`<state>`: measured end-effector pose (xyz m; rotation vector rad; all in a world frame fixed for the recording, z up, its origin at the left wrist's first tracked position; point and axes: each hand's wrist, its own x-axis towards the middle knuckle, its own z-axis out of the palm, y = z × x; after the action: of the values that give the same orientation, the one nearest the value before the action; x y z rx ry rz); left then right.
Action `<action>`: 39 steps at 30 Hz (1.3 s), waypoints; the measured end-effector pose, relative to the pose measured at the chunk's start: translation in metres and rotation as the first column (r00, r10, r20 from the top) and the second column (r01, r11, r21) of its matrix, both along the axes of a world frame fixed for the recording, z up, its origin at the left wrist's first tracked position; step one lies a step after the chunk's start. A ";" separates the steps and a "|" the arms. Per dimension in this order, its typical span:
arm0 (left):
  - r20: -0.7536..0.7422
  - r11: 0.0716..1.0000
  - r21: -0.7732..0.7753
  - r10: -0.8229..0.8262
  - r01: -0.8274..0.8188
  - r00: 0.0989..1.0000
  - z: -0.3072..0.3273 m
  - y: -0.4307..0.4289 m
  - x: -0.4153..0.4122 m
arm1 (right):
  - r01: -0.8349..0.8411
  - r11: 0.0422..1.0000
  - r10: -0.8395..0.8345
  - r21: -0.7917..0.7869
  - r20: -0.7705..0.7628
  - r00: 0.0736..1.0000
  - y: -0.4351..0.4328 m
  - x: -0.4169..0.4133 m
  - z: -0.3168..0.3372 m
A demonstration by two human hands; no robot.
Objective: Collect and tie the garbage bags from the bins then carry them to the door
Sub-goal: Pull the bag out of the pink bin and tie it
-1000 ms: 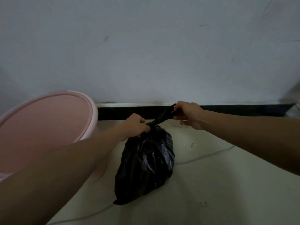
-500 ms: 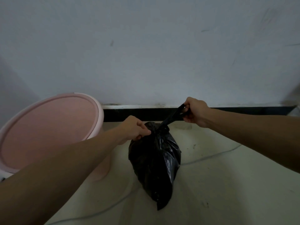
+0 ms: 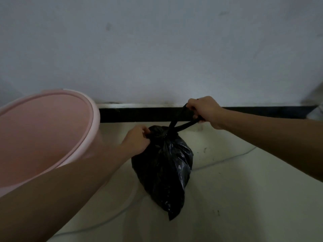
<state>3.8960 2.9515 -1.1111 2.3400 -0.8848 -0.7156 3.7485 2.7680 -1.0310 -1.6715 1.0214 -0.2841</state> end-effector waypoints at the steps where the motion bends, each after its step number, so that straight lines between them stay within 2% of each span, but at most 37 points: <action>1: 0.068 1.000 0.016 0.007 -0.008 0.998 -0.007 0.001 0.004 | -0.020 0.990 0.016 -0.140 -0.026 1.000 0.001 0.002 -0.005; 3: 0.225 0.999 0.052 -0.014 0.002 0.974 -0.018 0.004 0.010 | -0.080 0.915 0.048 -0.396 -0.090 0.995 0.004 0.003 -0.016; 5: 0.326 0.996 0.092 -0.046 0.017 0.944 -0.025 0.010 0.011 | -0.155 0.852 0.070 -0.499 -0.184 0.980 0.009 0.001 -0.024; 8: 0.364 0.982 0.183 -0.111 0.046 0.925 -0.030 0.030 0.002 | -0.182 0.871 0.074 -0.456 -0.245 0.967 0.020 -0.012 -0.032; 11: 0.280 0.961 0.260 -0.166 0.092 0.945 -0.019 0.057 -0.015 | -0.176 0.915 0.064 -0.363 -0.302 0.951 0.037 -0.024 -0.030; 14: 0.175 0.930 0.353 -0.175 0.104 0.969 0.012 0.082 -0.041 | -0.248 0.924 0.120 -0.292 -0.395 0.911 0.058 -0.037 -0.010; 19: -0.041 0.821 0.543 -0.183 0.176 0.982 0.105 0.113 -0.070 | -0.433 0.879 0.263 -0.199 -0.554 0.790 0.088 -0.046 0.065; 21: -0.067 0.794 0.565 -0.227 0.225 0.972 0.154 0.127 -0.077 | -0.532 0.833 0.349 -0.153 -0.601 0.719 0.099 -0.047 0.107; 25: -0.045 0.793 0.571 -0.224 0.209 0.973 0.249 0.151 -0.079 | -0.662 0.739 0.439 -0.124 -0.656 0.613 0.114 -0.047 0.197; 28: -0.029 0.810 0.561 -0.186 0.170 0.982 0.325 0.169 -0.079 | -0.711 0.695 0.448 -0.108 -0.709 0.545 0.121 -0.053 0.268; 30: -0.015 0.817 0.554 -0.187 0.164 0.982 0.374 0.179 -0.084 | -0.758 0.647 0.445 -0.085 -0.765 0.465 0.128 -0.061 0.313; 34: 0.023 0.818 0.560 -0.174 0.131 0.985 0.465 0.205 -0.100 | -0.854 0.517 0.477 -0.061 -0.808 0.346 0.145 -0.071 0.398; 39: 0.072 0.815 0.578 0.006 -0.046 0.997 0.553 0.238 -0.143 | -0.948 0.310 0.577 -0.067 -0.779 0.244 0.167 -0.091 0.470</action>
<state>3.7533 3.1900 -0.5583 2.9202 -0.7258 -1.0142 3.6578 2.9354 -0.5613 -2.7264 0.2986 0.9026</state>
